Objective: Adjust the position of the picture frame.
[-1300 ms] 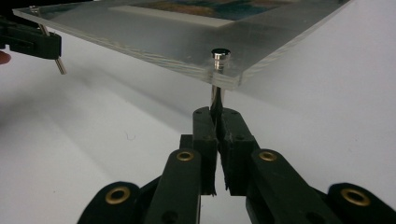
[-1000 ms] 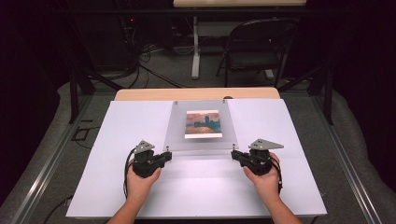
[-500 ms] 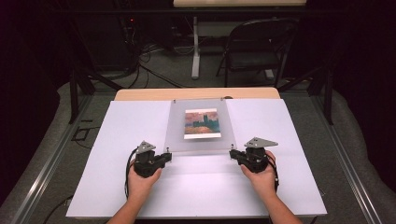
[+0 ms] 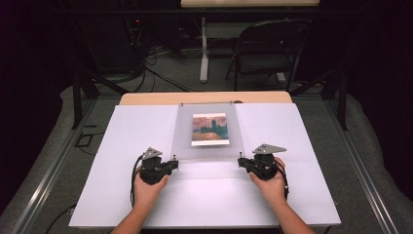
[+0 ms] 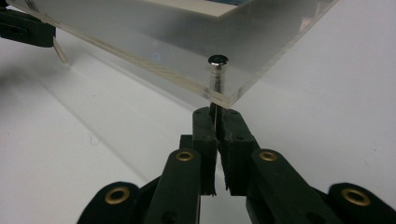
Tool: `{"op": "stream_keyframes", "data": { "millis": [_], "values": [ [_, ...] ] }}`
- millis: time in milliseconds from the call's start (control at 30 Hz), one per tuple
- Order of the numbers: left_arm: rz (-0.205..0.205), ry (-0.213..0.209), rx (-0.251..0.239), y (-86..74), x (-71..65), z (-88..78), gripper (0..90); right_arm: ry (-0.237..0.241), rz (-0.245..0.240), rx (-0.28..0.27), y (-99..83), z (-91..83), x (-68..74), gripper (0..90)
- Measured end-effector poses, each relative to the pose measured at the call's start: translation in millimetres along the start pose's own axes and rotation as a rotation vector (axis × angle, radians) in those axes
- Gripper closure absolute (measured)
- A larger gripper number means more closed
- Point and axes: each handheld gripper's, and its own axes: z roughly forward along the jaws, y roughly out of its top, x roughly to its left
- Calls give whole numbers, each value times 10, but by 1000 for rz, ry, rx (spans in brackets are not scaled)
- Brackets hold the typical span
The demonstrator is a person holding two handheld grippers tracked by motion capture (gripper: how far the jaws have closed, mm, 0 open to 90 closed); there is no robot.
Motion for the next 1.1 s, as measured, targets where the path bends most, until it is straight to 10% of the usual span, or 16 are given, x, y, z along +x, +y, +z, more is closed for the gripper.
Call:
{"op": "stream_keyframes", "data": {
  "millis": [1100],
  "values": [
    [-25, 6, -8, -63, -4, 41, 809, 7, 27, 16, -78, 47, -31, 839]
  ]
}}
